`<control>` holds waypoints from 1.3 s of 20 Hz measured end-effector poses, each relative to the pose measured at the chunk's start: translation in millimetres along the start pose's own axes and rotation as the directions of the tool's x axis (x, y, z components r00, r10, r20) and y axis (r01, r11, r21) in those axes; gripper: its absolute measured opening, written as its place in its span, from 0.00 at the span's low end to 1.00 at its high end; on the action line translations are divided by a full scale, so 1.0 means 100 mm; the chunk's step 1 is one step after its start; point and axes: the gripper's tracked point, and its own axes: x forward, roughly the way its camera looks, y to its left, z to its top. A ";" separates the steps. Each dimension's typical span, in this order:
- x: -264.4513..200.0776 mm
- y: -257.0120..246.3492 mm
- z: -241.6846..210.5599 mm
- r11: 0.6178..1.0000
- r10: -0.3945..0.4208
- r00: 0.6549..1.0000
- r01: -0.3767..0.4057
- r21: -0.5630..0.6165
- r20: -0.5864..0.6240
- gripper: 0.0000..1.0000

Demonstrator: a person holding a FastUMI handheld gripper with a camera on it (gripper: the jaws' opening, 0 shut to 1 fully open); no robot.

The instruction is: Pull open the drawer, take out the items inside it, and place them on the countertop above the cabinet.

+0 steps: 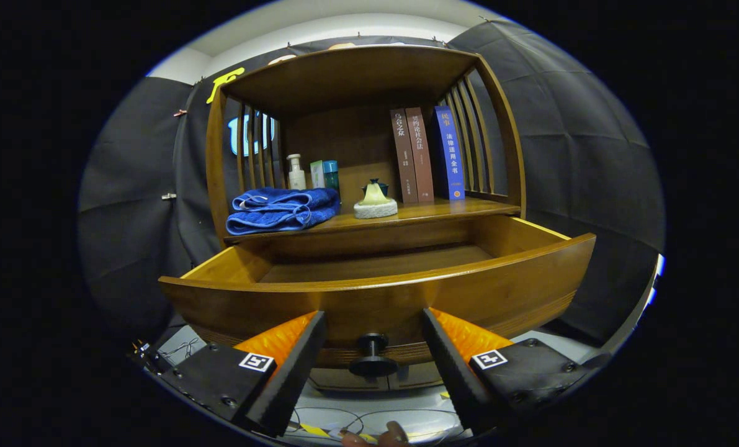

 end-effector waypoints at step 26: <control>1.32 -0.01 0.10 1.000 -0.020 1.000 0.020 0.008 -0.024 0.99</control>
